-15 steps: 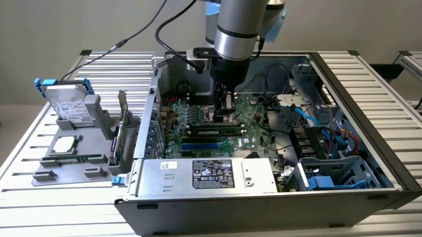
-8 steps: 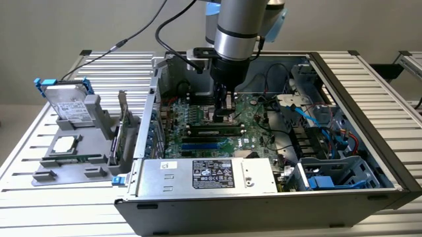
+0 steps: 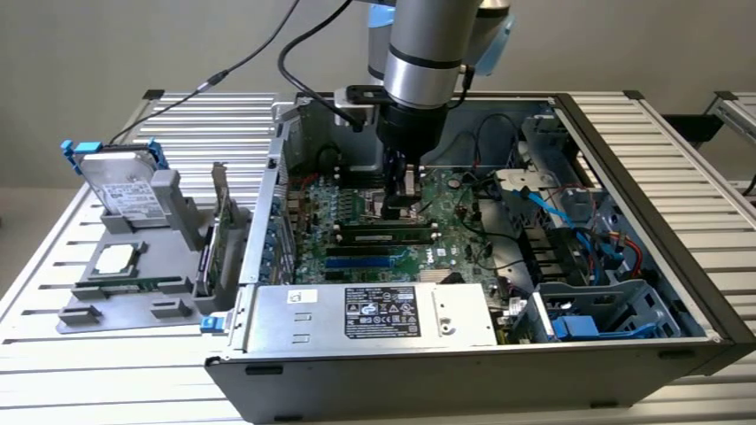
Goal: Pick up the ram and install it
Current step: 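Press down the ram until it locks into place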
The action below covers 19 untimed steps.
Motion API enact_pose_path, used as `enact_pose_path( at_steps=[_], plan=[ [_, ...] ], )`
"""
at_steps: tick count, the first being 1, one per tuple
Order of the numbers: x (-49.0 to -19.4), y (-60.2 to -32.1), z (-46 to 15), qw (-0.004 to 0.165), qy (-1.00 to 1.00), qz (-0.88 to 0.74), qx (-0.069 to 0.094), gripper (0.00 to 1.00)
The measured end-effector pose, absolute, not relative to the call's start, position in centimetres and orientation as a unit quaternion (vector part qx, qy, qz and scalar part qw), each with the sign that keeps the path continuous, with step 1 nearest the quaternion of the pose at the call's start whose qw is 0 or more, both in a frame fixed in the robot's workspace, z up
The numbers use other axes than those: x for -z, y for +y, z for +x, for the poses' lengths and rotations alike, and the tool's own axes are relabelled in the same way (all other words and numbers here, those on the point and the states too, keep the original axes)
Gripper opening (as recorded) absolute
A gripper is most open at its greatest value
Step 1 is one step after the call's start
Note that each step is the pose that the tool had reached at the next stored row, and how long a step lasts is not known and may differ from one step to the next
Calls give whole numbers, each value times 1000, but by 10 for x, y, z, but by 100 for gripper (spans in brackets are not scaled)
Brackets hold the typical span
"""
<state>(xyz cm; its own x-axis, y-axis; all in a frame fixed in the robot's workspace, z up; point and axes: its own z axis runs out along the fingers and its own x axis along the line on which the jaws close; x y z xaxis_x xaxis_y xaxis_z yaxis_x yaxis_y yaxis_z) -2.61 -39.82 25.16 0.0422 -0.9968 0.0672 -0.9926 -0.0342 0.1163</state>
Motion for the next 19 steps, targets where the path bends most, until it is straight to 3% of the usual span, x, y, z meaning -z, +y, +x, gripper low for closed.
enact_pose_path(
  at_steps=[19],
  plan=[
    [-252, -398, -26, 53, -760, 648, 12, 10]
  ],
)
